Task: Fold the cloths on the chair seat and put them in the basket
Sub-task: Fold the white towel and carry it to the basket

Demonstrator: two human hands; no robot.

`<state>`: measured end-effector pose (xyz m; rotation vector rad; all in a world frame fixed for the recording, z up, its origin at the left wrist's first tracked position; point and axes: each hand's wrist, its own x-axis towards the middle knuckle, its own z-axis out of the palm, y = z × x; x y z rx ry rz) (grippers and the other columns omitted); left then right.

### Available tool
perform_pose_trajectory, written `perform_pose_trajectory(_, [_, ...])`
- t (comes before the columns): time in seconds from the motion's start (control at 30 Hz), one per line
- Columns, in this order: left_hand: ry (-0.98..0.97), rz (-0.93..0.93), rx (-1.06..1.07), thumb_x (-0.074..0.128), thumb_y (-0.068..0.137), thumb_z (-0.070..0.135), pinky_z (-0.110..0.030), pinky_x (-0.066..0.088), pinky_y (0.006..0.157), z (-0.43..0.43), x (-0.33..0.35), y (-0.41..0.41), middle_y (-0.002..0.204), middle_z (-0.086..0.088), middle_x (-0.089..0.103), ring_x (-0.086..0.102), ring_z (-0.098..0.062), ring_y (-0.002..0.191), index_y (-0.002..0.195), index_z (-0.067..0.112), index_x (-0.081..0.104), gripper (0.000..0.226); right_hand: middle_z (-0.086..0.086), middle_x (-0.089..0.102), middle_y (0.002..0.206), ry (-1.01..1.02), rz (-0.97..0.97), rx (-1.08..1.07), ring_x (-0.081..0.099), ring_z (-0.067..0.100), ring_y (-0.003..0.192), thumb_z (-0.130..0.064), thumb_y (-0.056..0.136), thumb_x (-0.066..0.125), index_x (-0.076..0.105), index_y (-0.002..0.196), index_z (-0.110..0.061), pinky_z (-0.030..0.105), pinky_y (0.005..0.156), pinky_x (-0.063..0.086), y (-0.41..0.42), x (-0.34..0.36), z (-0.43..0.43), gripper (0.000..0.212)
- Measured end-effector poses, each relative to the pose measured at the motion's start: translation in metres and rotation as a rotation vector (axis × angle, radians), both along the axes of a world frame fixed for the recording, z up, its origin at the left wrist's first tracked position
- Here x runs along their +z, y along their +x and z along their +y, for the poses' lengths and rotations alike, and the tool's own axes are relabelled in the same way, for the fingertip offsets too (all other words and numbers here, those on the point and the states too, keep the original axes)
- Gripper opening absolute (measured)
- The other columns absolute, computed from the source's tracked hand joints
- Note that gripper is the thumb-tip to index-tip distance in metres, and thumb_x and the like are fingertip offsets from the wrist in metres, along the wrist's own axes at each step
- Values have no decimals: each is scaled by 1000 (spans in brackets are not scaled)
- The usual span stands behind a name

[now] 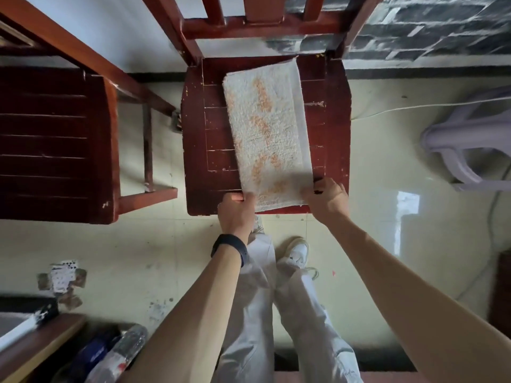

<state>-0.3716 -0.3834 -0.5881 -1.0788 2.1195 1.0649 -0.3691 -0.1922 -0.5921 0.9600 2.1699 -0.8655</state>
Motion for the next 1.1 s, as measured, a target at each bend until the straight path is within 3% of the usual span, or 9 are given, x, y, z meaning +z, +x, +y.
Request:
perform_pose_trajectory(0.1, [150, 33, 125, 68, 89, 36, -21, 48, 66, -7, 7, 3, 92, 7, 65, 62, -9, 83, 107, 13, 62, 30, -6, 59, 86, -77, 27, -99, 56, 18, 81, -33, 87, 64, 60, 105, -18, 28, 66, 42, -2, 7, -3, 24])
perform_pose_trajectory(0.2, [236, 14, 163, 72, 87, 40, -34, 59, 79, -16, 12, 11, 98, -1, 68, 67, -17, 86, 99, 18, 59, 28, -3, 61, 92, -138, 37, -239, 58, 15, 76, -34, 89, 66, 54, 107, -19, 26, 55, 43, 3, 13, -5, 26])
perform_pose_trajectory(0.33, [275, 54, 123, 73, 88, 34, -33, 60, 73, -23, 29, 25, 93, -2, 69, 66, -16, 80, 95, 19, 59, 22, -2, 62, 91, -235, 101, -362, 67, 21, 78, -30, 91, 69, 48, 102, -19, 39, 66, 60, 21, 28, -6, 26])
perform_pose_trajectory(0.47, [411, -40, 245, 74, 88, 16, -23, 52, 60, -29, 52, 35, 86, -4, 64, 55, -11, 63, 90, 17, 60, 15, 7, 63, 99, -444, 82, -487, 67, 20, 78, -12, 94, 67, 46, 101, -21, 34, 62, 57, 50, 54, -6, 24])
perform_pose_trajectory(0.6, [594, -217, 318, 64, 91, 0, -24, 54, 68, -41, 78, 39, 94, -8, 63, 53, -17, 71, 97, 13, 66, 14, 7, 67, 85, -552, -31, -626, 64, 16, 66, -4, 95, 61, 53, 96, -22, 32, 61, 56, 67, 79, -10, 20])
perform_pose_trajectory(0.8, [718, -222, -23, 51, 86, -11, -24, 55, 80, -63, 111, 9, 117, -1, 68, 59, -20, 94, 83, 21, 76, 41, 7, 66, 86, -655, -38, -513, 62, 18, 79, 11, 91, 51, 75, 92, -10, 29, 76, 56, 48, 103, -3, 32])
perform_pose_trajectory(0.9, [614, -139, -402, 70, 83, 1, -14, 51, 80, -76, 112, -16, 96, 9, 71, 67, -8, 90, 115, 30, 71, 43, 10, 67, 89, -714, 64, -292, 62, 20, 81, 15, 78, 62, 73, 104, -13, 33, 73, 53, 27, 104, 7, 39])
perform_pose_trajectory(1.0, [446, 6, -596, 76, 85, 35, -23, 52, 81, -76, 94, -45, 101, 4, 72, 69, -11, 92, 102, 26, 72, 20, 5, 73, 81, -473, 181, -30, 65, 16, 74, -17, 80, 78, 72, 95, -20, 35, 68, 53, -4, 92, 10, 17])
perform_pose_trajectory(1.1, [341, 91, -604, 64, 88, 53, -21, 48, 76, -68, 75, -78, 103, 2, 61, 63, -9, 90, 91, 21, 70, 32, 8, 65, 65, -303, 324, 87, 55, 15, 56, -57, 85, 63, 66, 74, -16, 33, 54, 44, -34, 72, 11, 42])
